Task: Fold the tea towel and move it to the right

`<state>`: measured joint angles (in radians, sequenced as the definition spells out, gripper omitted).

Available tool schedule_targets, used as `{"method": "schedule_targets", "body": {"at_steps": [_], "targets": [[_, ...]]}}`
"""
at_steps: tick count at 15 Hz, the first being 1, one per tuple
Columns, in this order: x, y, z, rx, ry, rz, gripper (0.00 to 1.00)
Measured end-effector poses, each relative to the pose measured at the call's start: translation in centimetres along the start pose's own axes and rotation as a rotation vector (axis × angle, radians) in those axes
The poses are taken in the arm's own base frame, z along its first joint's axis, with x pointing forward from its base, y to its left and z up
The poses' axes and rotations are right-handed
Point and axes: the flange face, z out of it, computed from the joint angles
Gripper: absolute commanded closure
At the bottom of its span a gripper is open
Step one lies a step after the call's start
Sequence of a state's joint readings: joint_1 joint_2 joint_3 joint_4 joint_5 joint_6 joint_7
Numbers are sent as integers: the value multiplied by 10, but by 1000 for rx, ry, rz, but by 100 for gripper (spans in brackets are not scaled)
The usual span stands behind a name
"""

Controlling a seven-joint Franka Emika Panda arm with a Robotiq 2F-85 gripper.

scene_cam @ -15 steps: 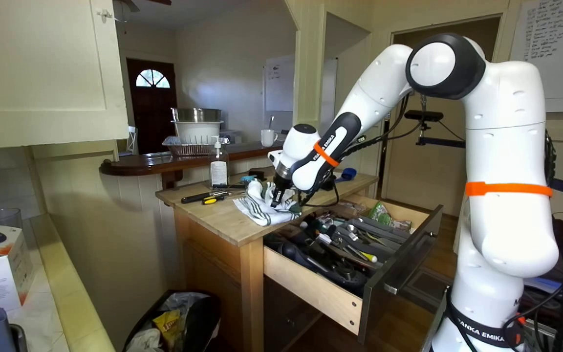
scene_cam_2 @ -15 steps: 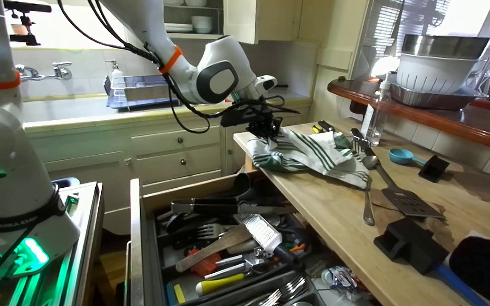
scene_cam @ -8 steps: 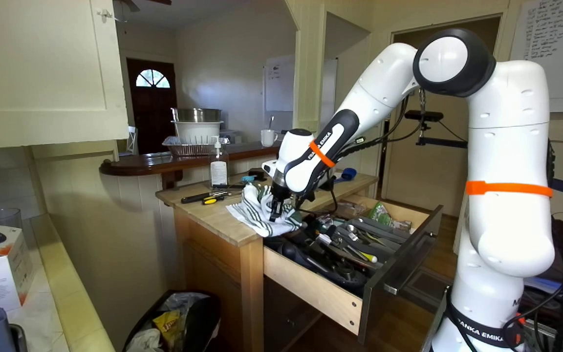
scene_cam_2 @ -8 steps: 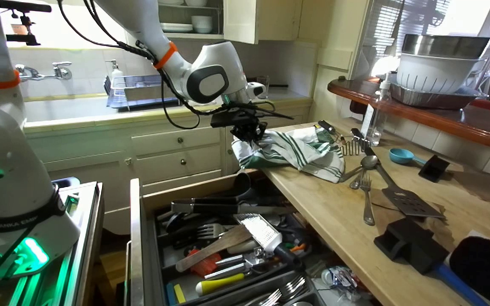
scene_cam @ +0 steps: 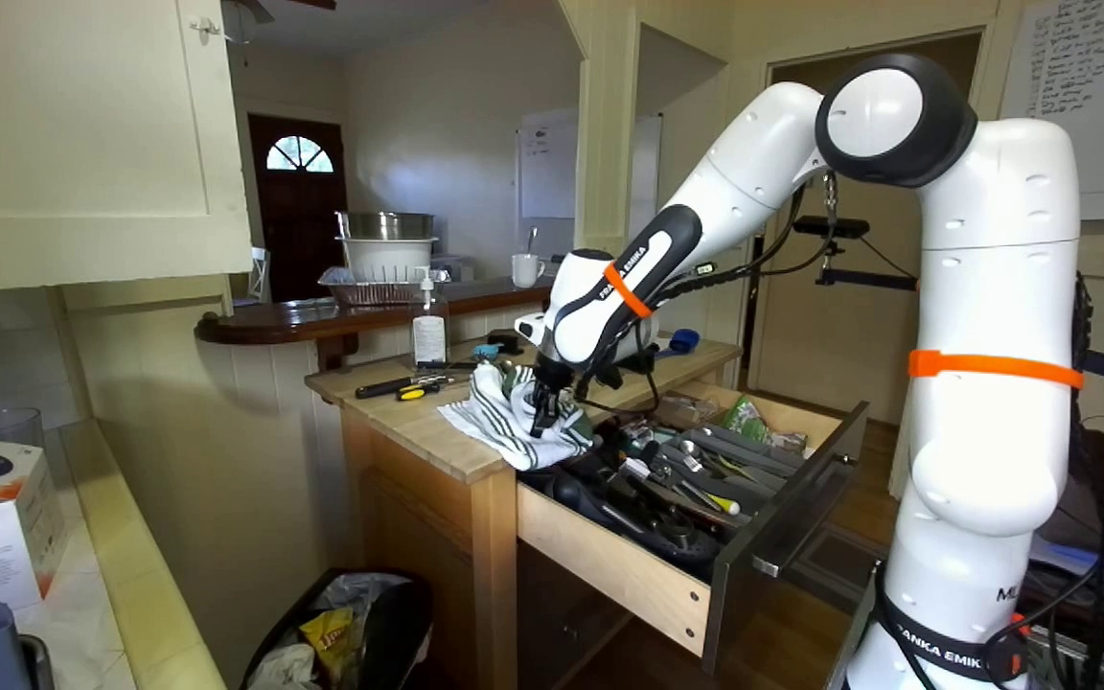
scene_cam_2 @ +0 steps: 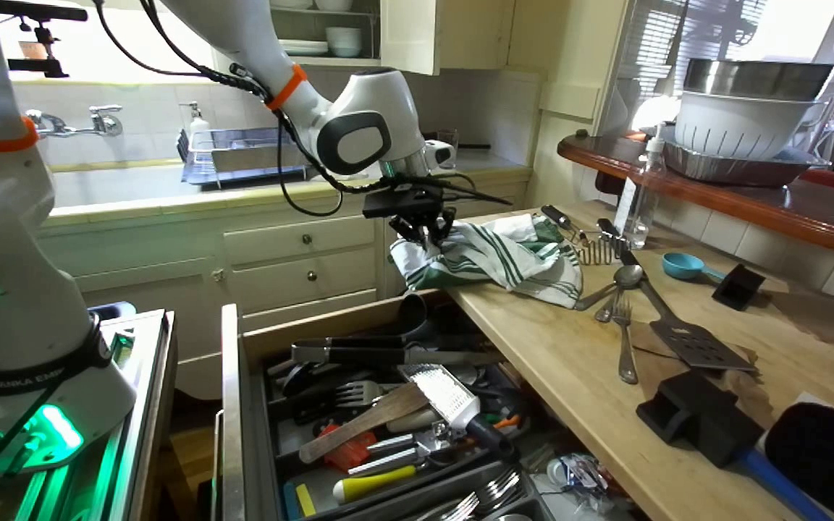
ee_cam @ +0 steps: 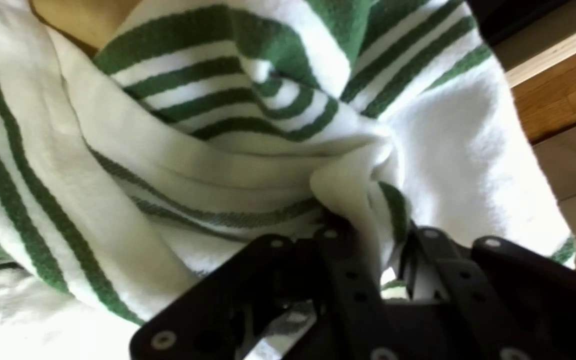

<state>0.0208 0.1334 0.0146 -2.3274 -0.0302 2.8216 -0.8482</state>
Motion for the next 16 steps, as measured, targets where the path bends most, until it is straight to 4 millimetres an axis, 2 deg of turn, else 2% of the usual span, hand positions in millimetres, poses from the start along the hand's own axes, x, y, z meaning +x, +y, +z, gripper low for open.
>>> {"method": "schedule_targets", "body": {"at_steps": [3,5,6,9,12,14,16], "targets": [[3,10,-7,9,34,85,20],[14,22,-26,13,70,172,5],[20,31,-41,6,96,222,1],[25,69,-92,-36,147,378,0],[1,114,-124,-72,157,540,0],[-28,139,-132,-62,147,645,0],[-59,157,-131,-33,145,752,0]]}}
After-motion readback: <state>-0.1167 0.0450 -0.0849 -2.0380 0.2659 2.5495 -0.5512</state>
